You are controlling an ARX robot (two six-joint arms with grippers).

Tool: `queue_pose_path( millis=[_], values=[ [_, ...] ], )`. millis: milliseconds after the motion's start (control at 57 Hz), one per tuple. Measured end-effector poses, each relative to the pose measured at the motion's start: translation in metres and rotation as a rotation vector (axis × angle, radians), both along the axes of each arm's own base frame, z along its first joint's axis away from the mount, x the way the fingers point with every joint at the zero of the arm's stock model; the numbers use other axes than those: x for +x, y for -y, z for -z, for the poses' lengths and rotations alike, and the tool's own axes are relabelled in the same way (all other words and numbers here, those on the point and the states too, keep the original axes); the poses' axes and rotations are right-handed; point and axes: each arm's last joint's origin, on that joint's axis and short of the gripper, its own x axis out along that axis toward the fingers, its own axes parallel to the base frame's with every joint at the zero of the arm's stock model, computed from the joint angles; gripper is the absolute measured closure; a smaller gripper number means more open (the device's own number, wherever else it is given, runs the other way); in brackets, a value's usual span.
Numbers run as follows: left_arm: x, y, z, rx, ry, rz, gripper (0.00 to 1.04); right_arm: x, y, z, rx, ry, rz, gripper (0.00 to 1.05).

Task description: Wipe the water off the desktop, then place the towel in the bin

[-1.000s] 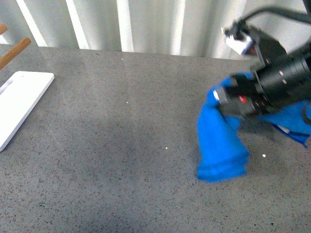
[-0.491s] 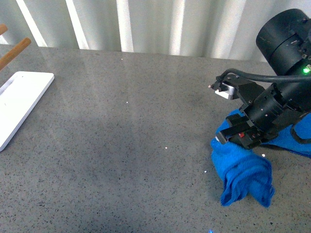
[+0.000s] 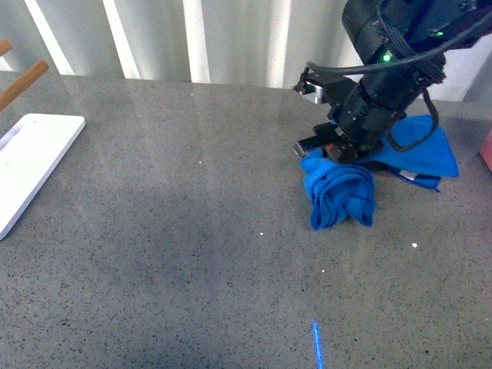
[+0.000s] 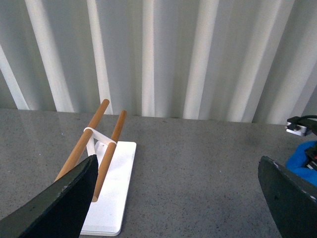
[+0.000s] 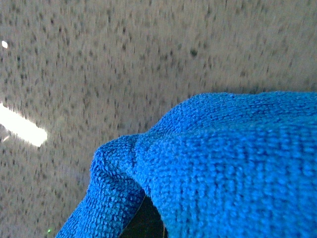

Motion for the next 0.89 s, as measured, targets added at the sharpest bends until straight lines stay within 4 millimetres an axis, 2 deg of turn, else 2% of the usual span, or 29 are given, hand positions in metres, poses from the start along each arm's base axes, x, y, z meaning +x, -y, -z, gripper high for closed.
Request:
queue_pose_path(
  millis=[140,316,439,561,719,895],
  values=[
    [0.000,0.000,0.000,0.000,0.000,0.000,0.07,0.020,-0.029,-0.005,-0.002,0.054,-0.042,0.99],
    [0.000,0.000,0.000,0.000,0.000,0.000,0.07,0.026,-0.063,-0.009,-0.007,0.085,-0.120,0.99],
    [0.000,0.000,0.000,0.000,0.000,0.000,0.07,0.014,-0.094,-0.010,0.056,0.073,-0.216,0.99],
    [0.000,0.000,0.000,0.000,0.000,0.000,0.07,-0.002,-0.109,-0.009,0.076,0.075,-0.280,0.99],
    [0.000,0.000,0.000,0.000,0.000,0.000,0.07,-0.027,-0.114,-0.011,0.116,0.042,-0.328,0.99],
    [0.000,0.000,0.000,0.000,0.000,0.000,0.07,-0.068,-0.091,-0.028,0.121,-0.017,-0.310,0.99]
  ],
)
